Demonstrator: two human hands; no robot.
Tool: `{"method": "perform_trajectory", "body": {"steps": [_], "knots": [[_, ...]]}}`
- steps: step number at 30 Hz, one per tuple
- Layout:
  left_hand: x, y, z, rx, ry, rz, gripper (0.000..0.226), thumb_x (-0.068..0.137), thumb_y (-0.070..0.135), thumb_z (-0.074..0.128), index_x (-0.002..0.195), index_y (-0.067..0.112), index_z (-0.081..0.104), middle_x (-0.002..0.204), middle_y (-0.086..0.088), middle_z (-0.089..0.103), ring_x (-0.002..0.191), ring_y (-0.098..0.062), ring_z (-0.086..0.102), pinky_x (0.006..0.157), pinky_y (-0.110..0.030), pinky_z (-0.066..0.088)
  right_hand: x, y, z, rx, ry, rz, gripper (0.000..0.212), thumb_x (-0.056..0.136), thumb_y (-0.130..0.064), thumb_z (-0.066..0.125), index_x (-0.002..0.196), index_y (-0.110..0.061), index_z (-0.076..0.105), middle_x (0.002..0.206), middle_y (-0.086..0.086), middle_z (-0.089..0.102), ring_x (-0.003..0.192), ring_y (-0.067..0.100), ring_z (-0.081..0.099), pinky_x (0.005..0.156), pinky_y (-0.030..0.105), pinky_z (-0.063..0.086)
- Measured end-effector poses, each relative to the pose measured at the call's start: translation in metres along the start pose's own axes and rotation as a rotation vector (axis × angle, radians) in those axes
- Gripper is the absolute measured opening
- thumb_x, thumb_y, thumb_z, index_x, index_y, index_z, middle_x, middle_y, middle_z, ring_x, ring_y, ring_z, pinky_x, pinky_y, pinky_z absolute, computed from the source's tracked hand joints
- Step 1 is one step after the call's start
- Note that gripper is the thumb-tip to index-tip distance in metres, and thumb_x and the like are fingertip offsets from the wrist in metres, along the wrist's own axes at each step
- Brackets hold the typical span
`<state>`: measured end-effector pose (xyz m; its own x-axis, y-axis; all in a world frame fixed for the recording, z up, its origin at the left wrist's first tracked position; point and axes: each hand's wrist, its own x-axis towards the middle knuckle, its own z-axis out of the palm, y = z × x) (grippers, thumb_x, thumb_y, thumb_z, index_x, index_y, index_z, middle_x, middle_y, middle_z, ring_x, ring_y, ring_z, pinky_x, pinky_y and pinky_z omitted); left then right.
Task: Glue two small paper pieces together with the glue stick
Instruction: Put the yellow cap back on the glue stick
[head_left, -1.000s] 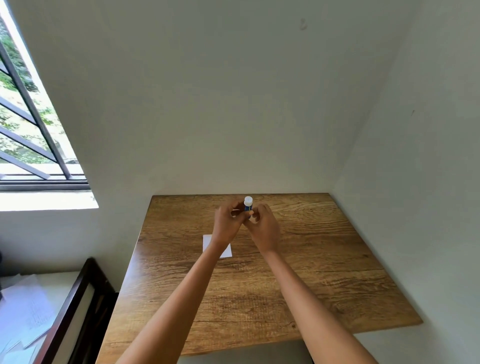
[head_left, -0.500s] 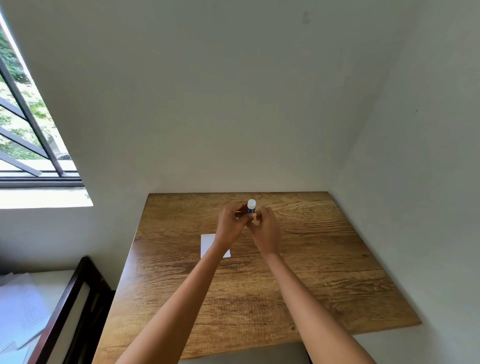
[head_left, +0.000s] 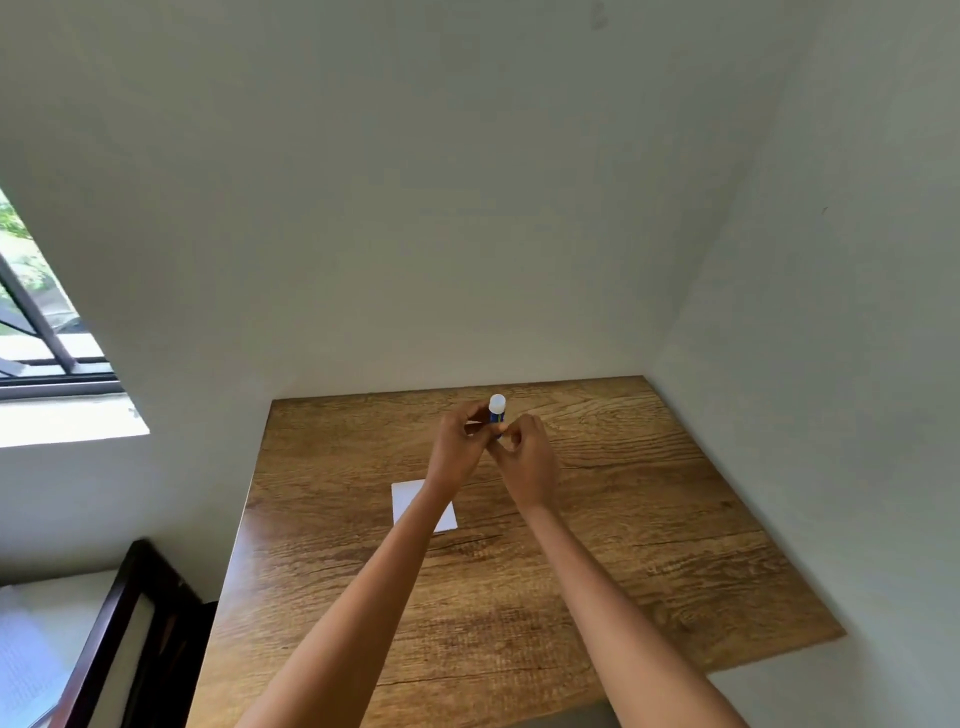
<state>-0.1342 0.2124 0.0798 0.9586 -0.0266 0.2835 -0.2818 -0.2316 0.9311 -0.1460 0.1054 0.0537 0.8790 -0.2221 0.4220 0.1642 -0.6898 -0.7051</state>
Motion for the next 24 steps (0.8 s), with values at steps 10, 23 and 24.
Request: {"method": "perform_trajectory", "body": {"steps": [10,23,24], "knots": [[0.004,-0.036,0.015,0.022,-0.100,-0.122,0.032,0.082,0.003,0.064,0.114,0.004,0.062,0.101,-0.005,0.066,0.090,-0.014,0.060,0.078,-0.017,0.044,-0.011,0.065,-0.017,-0.188,-0.351,0.192,0.062,0.076,-0.041,0.072,0.127,-0.018,0.045,0.133,0.011,0.039,0.115,0.025,0.047,0.081,0.031,0.042],[-0.008,-0.078,0.049,0.073,-0.186,-0.229,0.037,0.084,0.010,0.065,0.120,0.009,0.059,0.106,-0.006,0.068,0.095,-0.015,0.060,0.081,-0.026,0.044,-0.005,0.102,-0.012,-0.236,-0.466,0.293,0.039,0.082,-0.032,0.068,0.117,-0.017,0.059,0.118,0.008,0.060,0.107,0.026,0.056,0.087,0.040,0.048],[-0.008,-0.079,0.049,0.071,-0.189,-0.232,0.037,0.084,0.010,0.065,0.121,0.009,0.058,0.106,-0.006,0.067,0.095,-0.014,0.059,0.082,-0.026,0.044,-0.004,0.103,-0.011,-0.222,-0.458,0.292,0.033,0.083,-0.030,0.067,0.112,-0.015,0.062,0.113,0.007,0.064,0.103,0.025,0.058,0.084,0.039,0.048]]}}
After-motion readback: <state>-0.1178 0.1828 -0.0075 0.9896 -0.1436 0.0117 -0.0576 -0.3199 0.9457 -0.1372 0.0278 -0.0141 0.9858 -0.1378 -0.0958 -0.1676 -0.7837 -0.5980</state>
